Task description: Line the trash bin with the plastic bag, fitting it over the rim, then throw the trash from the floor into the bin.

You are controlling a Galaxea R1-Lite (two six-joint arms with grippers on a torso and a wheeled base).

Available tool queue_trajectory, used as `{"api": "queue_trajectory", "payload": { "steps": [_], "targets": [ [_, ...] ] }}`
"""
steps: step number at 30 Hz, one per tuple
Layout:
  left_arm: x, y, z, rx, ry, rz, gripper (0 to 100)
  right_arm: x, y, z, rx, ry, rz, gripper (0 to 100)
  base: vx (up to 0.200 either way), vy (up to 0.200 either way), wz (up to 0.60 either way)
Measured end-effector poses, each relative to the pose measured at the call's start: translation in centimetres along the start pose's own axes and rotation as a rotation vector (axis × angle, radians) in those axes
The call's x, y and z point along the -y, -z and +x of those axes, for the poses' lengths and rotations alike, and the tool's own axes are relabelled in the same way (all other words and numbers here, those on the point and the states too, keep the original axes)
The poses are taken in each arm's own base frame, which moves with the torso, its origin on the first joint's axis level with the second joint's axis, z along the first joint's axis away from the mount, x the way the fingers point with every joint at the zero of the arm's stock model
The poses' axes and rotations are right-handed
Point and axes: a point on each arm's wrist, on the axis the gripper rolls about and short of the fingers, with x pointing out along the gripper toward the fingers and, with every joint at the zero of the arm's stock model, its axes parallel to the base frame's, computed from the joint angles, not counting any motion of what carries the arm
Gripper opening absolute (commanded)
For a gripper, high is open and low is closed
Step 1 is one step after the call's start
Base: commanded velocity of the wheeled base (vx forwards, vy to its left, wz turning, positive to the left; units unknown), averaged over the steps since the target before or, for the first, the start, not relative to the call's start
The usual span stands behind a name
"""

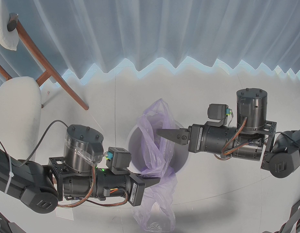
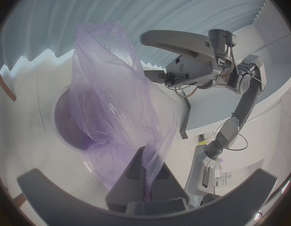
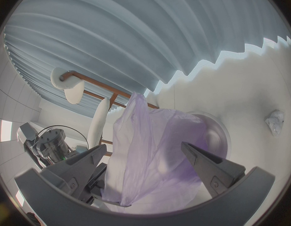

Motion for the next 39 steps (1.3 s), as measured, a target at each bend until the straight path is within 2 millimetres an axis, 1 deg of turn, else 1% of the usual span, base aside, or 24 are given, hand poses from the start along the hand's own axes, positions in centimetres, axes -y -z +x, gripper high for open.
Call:
{"api": "queue_trajectory", "payload": {
  "steps": [6,9,10,16,23,24,29,34,39],
  "targets": [
    [0.0,0.1,-0.1,-0.003,0.001,0.0,0,0.5,-0.2,1.3,0.014,0.001,-0.001,100,0.0,0.0,0.0],
    [0.1,0.1,-0.1,-0.003,0.001,0.0,0,0.8,0.0,1.8,0.005,0.008,0.002,100,0.0,0.0,0.0],
    [0.0,0.1,-0.1,-0.002,0.001,0.0,0,0.9,0.1,1.9,0.002,0.011,0.003,0,0.0,0.0,0.0],
    [0.0,0.1,-0.2,-0.001,-0.001,-0.001,0,1.3,0.6,2.4,-0.016,0.025,0.016,0,0.0,0.0,0.0],
    [0.0,0.1,-0.3,0.003,-0.008,-0.003,0,1.7,0.5,2.1,-0.01,0.041,0.024,0,0.0,0.0,0.0],
    [0.0,0.1,-0.3,0.004,-0.009,-0.002,100,1.8,0.5,2.0,-0.009,0.043,0.025,0,0.0,0.0,0.0],
    [0.1,0.1,-0.4,0.004,-0.009,-0.002,100,2.3,0.4,1.4,0.0,0.058,0.028,0,0.0,0.0,0.0],
    [0.1,0.4,-0.9,0.002,-0.024,-0.008,100,3.3,-0.5,0.7,0.054,0.074,0.033,0,0.0,0.0,0.0],
    [0.1,1.4,-1.9,-0.017,-0.041,-0.018,100,4.5,-1.2,0.2,0.083,0.089,0.042,0,0.0,0.0,0.0]
  ]
}}
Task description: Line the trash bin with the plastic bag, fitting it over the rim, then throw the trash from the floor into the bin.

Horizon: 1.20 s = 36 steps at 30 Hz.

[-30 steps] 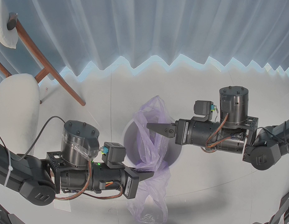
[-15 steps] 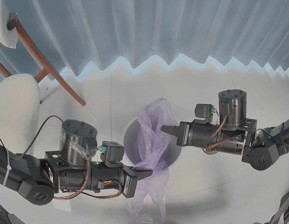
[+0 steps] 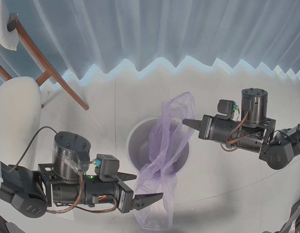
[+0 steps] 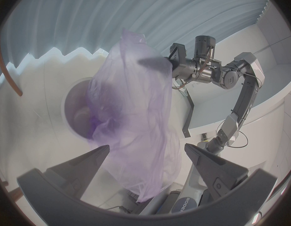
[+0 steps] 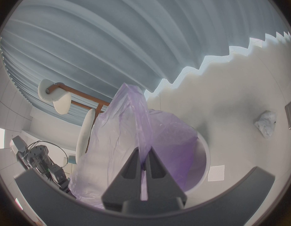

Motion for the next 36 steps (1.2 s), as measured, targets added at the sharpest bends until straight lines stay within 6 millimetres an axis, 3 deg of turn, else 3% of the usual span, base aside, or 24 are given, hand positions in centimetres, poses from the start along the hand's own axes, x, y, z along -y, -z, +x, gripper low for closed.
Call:
{"api": "queue_trajectory", "payload": {
  "steps": [8,17,18,28,36],
  "targets": [
    [-0.1,2.0,-1.4,-0.054,-0.038,-0.018,100,0.7,-0.4,-0.3,0.007,0.006,0.008,0,0.0,0.0,0.0],
    [-0.3,2.5,-1.0,-0.085,-0.046,-0.028,100,0.5,-0.6,-0.9,0.018,0.003,0.013,0,0.0,0.0,0.0],
    [-0.3,2.5,-1.0,-0.088,-0.047,-0.028,0,0.5,-0.6,-1.0,0.02,0.002,0.013,0,0.0,0.0,0.0],
    [-0.4,3.3,-0.8,-0.129,-0.063,-0.038,0,0.2,-0.4,-2.5,0.023,0.0,0.013,0,0.0,0.0,0.0],
    [-0.3,4.0,-2.2,-0.203,-0.081,-0.066,0,-0.1,0.3,-3.8,0.046,-0.012,-0.002,0,0.0,0.0,0.0]
  ]
}}
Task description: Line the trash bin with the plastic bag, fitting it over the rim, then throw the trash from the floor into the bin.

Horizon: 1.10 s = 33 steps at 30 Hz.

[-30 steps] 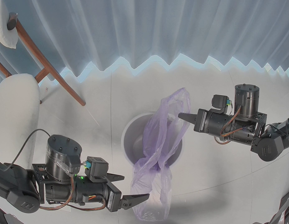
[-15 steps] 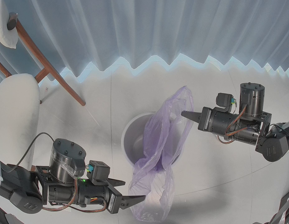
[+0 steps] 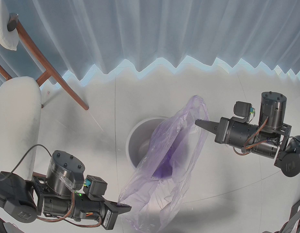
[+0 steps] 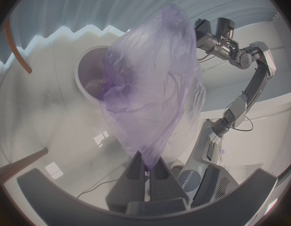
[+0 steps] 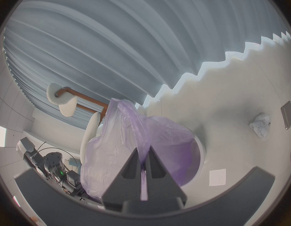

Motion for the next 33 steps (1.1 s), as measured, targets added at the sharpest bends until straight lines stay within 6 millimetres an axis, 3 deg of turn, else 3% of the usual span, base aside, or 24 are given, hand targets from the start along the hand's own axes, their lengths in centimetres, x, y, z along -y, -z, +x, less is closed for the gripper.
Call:
{"api": "queue_trajectory", "payload": {
  "steps": [6,18,27,33],
  "targets": [
    [0.0,-0.7,-1.3,0.039,0.039,-0.007,0,-0.2,0.7,-1.3,0.006,-0.007,-0.002,0,0.0,0.0,0.0],
    [-1.0,-3.3,-1.5,0.409,0.114,0.095,0,-0.1,1.7,-3.2,0.009,0.031,0.003,0,0.0,0.0,0.0],
    [-2.3,-0.2,-1.5,0.472,0.15,0.134,0,0.0,2.1,-4.2,0.034,0.103,0.004,0,0.0,0.0,0.0],
    [-2.8,1.2,-1.6,0.454,0.081,-0.032,0,0.3,2.9,-5.0,-0.029,0.144,0.019,0,0.0,0.0,0.0]
  ]
}}
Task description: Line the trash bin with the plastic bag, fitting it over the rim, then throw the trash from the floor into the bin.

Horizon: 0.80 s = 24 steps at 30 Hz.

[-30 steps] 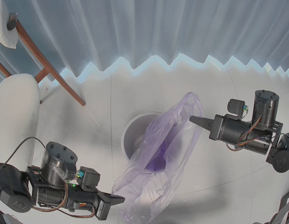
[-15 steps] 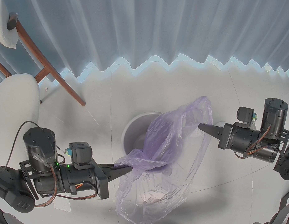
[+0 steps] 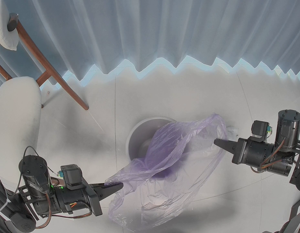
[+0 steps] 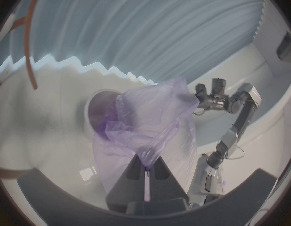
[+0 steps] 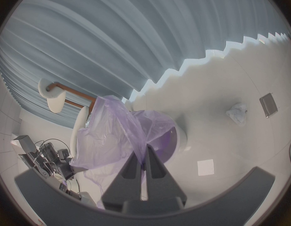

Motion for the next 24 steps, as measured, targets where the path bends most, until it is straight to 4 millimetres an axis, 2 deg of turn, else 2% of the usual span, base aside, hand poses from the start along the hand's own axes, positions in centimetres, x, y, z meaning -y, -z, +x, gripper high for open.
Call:
{"api": "queue_trajectory", "payload": {
  "steps": [4,9,15,24],
  "targets": [
    [0.0,0.1,-0.5,0.022,-0.045,-0.121,0,0.2,0.4,-0.3,-0.042,0.021,0.007,0,0.0,0.0,0.0],
    [0.1,-0.3,-1.0,0.067,-0.085,-0.187,0,0.3,0.3,0.2,-0.056,0.025,0.015,0,0.0,0.0,0.0],
    [0.2,-0.6,-1.1,0.095,-0.104,-0.197,0,0.7,0.2,2.5,-0.093,0.023,0.018,0,0.0,0.0,0.0],
    [-0.6,-1.3,-0.2,0.121,-0.126,-0.25,0,2.2,-1.1,7.1,-0.035,0.033,0.019,0,0.0,0.0,0.0]
  ]
}}
